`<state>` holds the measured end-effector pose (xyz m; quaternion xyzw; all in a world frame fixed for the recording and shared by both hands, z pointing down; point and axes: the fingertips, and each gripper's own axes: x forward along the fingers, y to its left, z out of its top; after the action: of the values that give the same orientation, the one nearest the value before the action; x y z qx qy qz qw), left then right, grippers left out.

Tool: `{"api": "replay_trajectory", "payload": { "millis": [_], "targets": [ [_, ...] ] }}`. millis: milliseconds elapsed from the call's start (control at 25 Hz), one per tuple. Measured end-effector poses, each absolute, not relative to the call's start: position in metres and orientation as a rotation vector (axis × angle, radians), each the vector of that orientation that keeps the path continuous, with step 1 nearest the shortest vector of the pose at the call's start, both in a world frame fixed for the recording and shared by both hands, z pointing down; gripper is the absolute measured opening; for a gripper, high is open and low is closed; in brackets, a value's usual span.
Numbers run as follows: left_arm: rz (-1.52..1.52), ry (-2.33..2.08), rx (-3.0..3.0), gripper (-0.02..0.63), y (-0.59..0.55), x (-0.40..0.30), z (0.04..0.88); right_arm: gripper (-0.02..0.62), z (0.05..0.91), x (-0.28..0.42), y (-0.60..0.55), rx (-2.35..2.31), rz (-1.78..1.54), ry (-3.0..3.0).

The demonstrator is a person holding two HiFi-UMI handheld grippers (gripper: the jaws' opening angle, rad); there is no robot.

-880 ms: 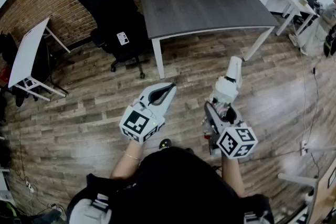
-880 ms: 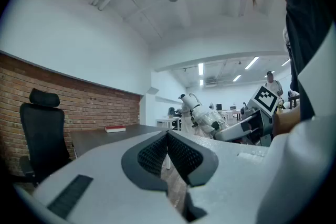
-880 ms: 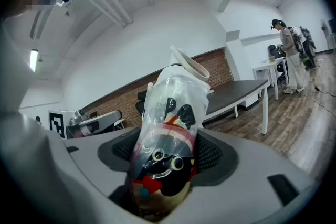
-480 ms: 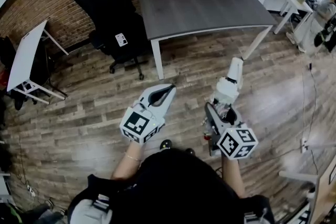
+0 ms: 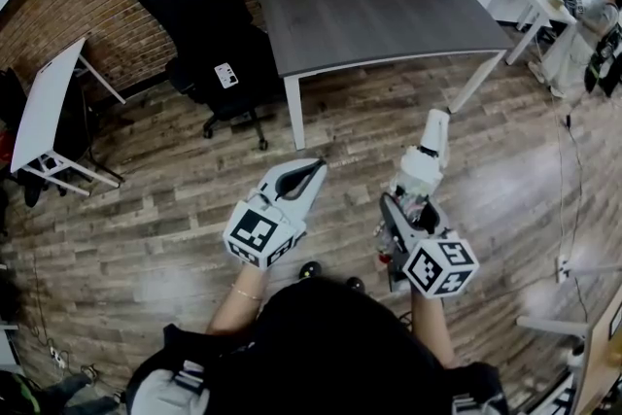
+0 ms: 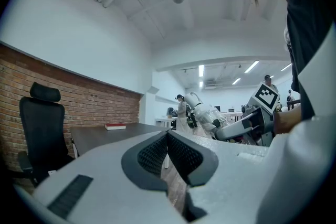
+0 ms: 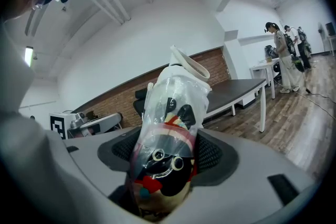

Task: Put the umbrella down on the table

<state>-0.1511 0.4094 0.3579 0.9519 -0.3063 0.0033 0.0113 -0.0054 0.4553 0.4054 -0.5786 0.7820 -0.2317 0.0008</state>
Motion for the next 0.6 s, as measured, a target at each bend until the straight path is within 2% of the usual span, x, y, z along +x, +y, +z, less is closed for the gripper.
{"api": "replay_trajectory", "payload": {
  "millis": [600],
  "targets": [
    [0.034,-0.879,2.99,0.002,0.366,-0.198,0.363,0.293,0.409,-0.047,0.425,-1.895,-0.767,2.397]
  ]
}}
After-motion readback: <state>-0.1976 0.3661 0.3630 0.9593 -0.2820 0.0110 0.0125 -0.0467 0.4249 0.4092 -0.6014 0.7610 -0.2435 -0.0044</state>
